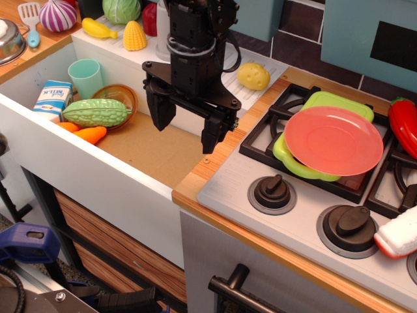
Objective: Put potato on plate
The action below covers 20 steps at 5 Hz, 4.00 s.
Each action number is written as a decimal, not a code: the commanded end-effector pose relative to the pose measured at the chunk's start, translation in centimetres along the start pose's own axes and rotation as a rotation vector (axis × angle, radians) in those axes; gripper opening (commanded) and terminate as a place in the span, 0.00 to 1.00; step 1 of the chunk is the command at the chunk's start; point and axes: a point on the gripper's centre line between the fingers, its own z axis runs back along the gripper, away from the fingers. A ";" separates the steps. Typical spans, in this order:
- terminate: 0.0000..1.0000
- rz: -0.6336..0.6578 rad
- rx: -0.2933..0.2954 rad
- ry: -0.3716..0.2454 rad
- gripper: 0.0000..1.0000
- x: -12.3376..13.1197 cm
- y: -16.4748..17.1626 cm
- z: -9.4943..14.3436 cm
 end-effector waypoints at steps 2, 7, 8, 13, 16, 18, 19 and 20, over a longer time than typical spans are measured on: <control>0.00 0.006 0.063 -0.049 1.00 1.8 0.9 0.6; 0.00 -0.073 0.092 -0.323 1.00 13.5 3.4 -0.8; 0.00 -0.116 0.069 -0.339 1.00 15.7 3.0 -1.1; 0.00 -0.158 -0.062 -0.403 1.00 19.7 2.1 -4.2; 0.00 -0.121 -0.081 -0.369 0.00 17.8 2.0 -4.9; 0.00 -0.151 0.002 -0.311 0.00 17.6 1.5 0.5; 0.00 -0.161 0.072 -0.307 0.00 17.0 0.4 4.0; 0.00 -0.109 0.041 -0.243 0.00 14.5 -2.3 6.2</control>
